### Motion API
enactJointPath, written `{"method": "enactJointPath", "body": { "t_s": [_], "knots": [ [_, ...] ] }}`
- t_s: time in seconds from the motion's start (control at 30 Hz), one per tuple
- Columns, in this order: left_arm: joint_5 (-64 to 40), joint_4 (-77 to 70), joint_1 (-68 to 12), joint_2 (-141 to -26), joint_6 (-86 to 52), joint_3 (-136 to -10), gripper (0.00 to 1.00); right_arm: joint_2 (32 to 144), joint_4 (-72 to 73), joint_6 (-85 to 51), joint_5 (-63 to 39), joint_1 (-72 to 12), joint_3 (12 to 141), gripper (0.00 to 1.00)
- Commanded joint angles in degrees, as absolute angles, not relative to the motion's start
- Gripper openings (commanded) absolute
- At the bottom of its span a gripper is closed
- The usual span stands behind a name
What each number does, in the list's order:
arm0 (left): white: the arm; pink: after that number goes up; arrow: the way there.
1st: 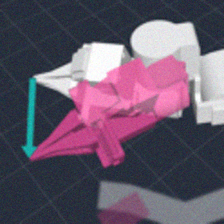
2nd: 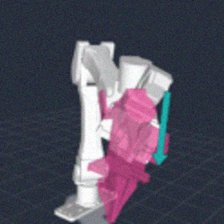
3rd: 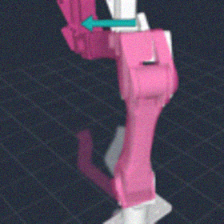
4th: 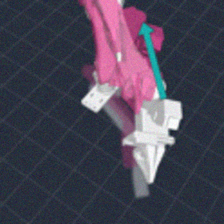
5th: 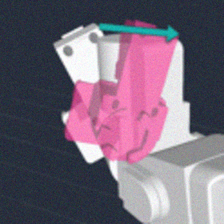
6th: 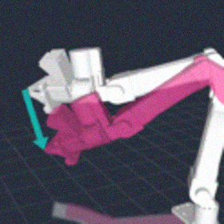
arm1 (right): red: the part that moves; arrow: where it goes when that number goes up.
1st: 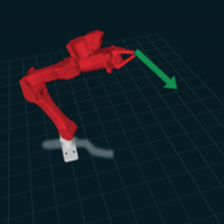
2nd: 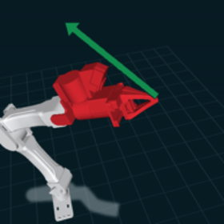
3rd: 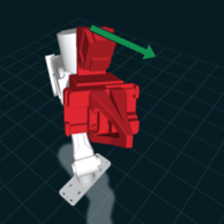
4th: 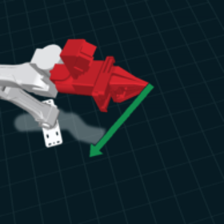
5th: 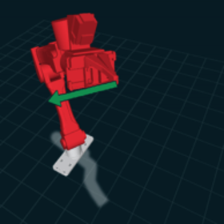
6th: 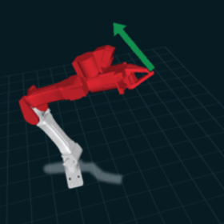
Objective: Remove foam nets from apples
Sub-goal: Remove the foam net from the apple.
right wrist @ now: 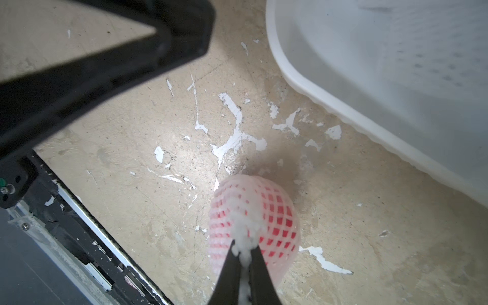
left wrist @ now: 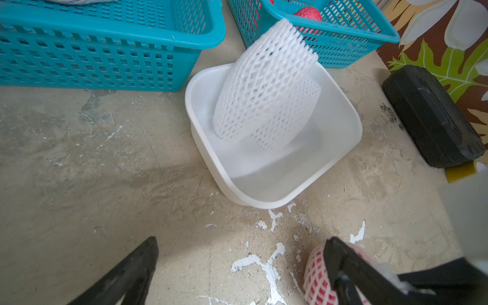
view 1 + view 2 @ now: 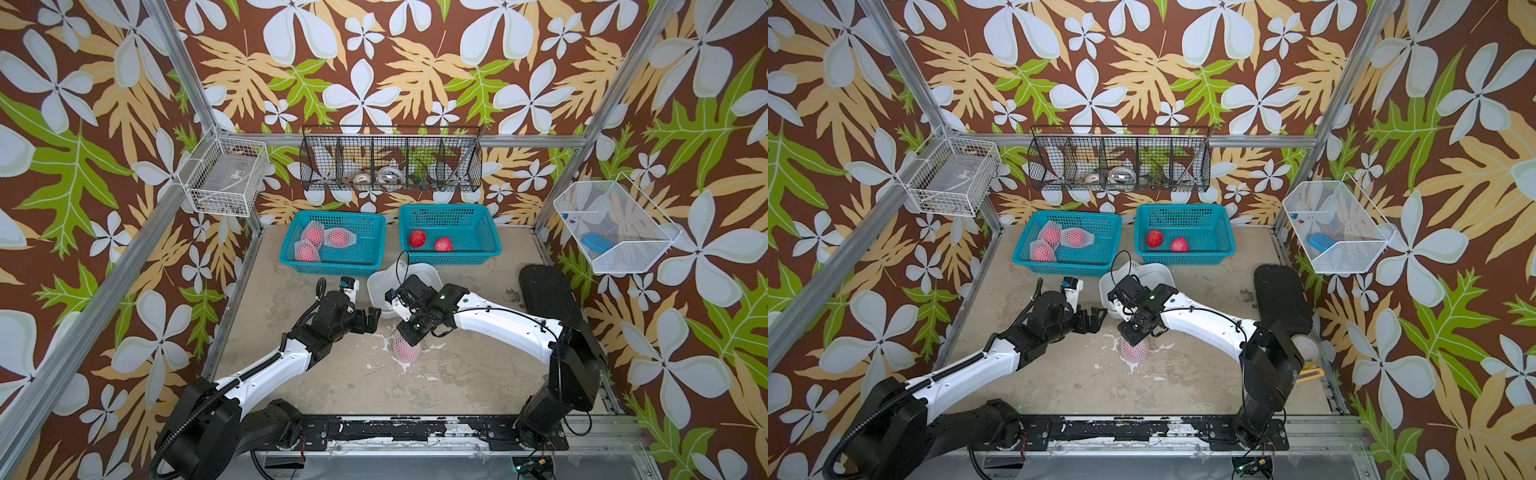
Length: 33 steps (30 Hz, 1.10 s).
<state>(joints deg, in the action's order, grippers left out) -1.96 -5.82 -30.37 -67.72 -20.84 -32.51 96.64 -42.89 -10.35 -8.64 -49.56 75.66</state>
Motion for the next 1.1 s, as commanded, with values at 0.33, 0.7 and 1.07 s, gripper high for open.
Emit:
{"method": "enactJointPath", "body": {
  "t_s": [0.33,0.7,1.07],
  "knots": [
    [0.1,-5.4,-30.2,-68.9,-19.4,-33.8,1.0,96.2,-43.7,-9.0,-5.3,-49.6,78.6,0.0],
    [0.4,-5.2,-30.2,-69.1,-18.8,-33.8,1.0,98.8,-48.0,-7.8,-5.6,-49.6,84.6,0.0],
    [0.3,-6.3,-30.2,-70.0,-18.3,-33.0,1.0,99.6,-46.5,-8.4,-4.4,-49.5,85.6,0.0]
  ]
}}
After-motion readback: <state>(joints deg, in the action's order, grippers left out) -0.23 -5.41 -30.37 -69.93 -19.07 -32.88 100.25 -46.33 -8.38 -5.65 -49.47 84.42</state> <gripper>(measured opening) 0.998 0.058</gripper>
